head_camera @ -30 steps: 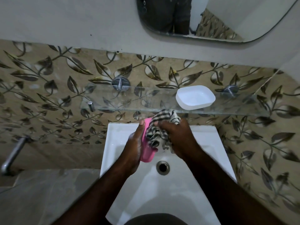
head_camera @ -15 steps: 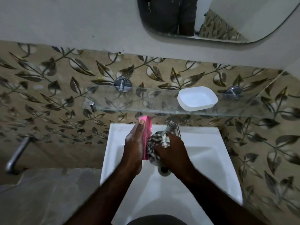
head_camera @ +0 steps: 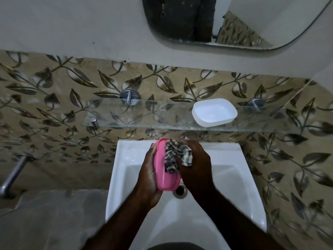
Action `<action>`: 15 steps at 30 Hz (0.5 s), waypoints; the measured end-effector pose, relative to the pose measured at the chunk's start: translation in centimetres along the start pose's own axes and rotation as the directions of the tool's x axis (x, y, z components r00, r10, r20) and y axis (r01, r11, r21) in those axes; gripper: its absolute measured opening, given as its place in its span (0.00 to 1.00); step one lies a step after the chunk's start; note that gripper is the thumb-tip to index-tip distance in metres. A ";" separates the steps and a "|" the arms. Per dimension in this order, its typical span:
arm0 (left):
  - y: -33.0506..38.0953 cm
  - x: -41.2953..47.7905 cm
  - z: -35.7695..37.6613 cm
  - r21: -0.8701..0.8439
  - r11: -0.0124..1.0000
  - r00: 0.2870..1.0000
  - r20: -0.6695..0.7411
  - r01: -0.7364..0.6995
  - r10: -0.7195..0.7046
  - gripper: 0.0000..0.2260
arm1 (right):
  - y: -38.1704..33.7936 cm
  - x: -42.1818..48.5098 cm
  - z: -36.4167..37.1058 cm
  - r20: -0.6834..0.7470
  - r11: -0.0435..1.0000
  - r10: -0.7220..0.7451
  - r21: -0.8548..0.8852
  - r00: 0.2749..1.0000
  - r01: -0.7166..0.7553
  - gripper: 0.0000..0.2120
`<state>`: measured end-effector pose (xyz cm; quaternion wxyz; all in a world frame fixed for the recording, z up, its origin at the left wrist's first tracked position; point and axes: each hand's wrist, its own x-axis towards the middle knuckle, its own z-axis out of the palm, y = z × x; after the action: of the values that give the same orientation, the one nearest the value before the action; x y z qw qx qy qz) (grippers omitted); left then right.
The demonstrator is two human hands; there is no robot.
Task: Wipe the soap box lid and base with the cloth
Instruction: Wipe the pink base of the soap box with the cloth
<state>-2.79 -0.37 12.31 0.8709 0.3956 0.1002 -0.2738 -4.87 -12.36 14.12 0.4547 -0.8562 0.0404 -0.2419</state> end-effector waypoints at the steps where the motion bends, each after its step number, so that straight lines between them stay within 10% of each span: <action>1: 0.0 0.0 -0.3 0.020 1.000 1.000 -0.021 -0.002 0.002 0.22 | 0.5 -0.4 -0.1 0.024 1.000 0.025 0.012 0.999 -0.026 0.11; 7: 0.2 0.4 -1.3 0.042 0.997 0.989 -0.137 0.064 -0.058 0.25 | 2.0 -2.1 -1.2 0.261 0.990 0.085 -0.128 0.962 -0.052 0.10; 10: 0.5 1.0 -1.8 -0.067 0.995 0.986 -0.145 0.073 -0.082 0.29 | 1.7 -2.2 -2.1 0.432 0.962 0.174 0.116 0.885 -0.246 0.08; 15: 0.3 1.8 -2.4 -0.112 0.988 0.993 -0.035 0.104 -0.109 0.26 | 0.4 -0.6 -3.1 0.352 0.382 0.468 0.746 0.811 -0.545 0.10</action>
<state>-0.98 0.90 10.18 0.8733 0.3466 0.1538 -0.3059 -6.76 -14.78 15.07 0.8508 -0.4974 0.1634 -0.0455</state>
